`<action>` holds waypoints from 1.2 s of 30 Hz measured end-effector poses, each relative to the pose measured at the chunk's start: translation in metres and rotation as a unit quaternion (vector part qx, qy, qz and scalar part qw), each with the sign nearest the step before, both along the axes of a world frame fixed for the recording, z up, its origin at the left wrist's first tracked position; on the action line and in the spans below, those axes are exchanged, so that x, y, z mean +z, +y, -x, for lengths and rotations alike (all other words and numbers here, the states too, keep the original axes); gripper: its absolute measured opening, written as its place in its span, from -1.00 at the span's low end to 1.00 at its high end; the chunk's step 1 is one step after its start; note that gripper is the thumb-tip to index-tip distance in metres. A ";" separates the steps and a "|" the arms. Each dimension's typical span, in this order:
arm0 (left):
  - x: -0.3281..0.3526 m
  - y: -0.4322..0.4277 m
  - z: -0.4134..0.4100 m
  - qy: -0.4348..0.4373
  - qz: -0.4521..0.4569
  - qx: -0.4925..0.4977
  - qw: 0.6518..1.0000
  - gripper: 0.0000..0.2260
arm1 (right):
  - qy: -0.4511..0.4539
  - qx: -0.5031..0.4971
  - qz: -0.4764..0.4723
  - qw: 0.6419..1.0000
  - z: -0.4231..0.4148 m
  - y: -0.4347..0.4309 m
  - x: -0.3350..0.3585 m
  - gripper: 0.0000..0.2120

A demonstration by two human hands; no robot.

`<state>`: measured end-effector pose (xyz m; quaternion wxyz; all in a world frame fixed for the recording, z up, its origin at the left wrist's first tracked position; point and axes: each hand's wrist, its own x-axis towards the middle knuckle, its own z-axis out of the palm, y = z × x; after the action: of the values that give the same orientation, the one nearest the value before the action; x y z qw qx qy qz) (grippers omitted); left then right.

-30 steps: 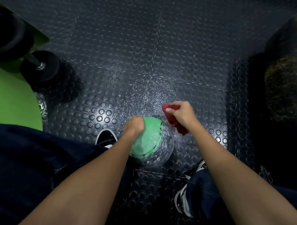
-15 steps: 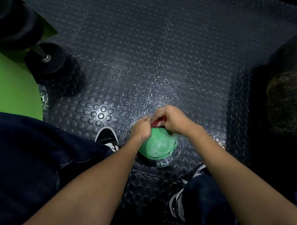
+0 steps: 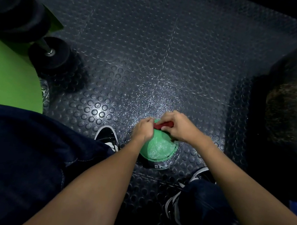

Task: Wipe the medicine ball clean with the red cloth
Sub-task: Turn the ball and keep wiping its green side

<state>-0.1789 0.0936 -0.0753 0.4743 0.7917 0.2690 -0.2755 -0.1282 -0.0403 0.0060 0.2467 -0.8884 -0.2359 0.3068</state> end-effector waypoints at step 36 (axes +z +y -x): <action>-0.001 -0.010 0.011 0.029 0.009 0.106 0.994 -0.54 | 0.006 -0.180 0.110 0.977 0.008 0.025 -0.014 -0.77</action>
<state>-0.1904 0.0838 -0.0758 0.4996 0.7462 0.3625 -0.2492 -0.1361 -0.0150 -0.0076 0.1999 -0.9363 -0.0350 0.2866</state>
